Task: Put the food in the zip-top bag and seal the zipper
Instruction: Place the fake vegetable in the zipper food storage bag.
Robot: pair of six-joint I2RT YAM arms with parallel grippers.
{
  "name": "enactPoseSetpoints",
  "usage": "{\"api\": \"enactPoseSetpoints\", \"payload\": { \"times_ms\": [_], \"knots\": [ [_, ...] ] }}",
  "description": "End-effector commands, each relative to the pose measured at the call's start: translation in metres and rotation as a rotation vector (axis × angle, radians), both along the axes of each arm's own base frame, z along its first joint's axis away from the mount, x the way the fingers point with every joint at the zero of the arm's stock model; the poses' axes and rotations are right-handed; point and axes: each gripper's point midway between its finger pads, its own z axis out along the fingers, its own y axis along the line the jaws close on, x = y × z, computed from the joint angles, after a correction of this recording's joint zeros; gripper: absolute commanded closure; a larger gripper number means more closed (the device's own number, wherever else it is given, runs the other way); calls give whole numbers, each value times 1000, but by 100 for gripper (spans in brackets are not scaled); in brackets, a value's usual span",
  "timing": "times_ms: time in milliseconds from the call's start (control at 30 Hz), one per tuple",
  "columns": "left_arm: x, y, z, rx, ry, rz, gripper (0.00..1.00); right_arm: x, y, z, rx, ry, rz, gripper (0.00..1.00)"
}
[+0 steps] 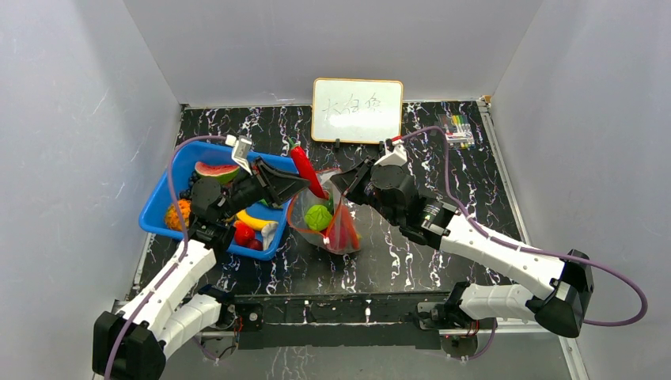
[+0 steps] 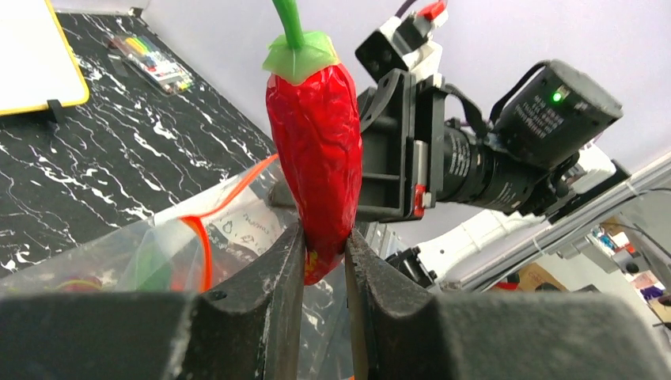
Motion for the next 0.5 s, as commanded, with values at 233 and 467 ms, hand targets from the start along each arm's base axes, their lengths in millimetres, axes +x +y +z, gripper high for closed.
{"api": "enactPoseSetpoints", "payload": {
  "times_ms": [233,467],
  "knots": [
    [-21,-9,-24,92,-104,-85,100,1,8,79,209,-129,18,100],
    [-29,-18,-42,131,-99,-171,100,1,9,85,218,-141,23,100]
  ]
}}
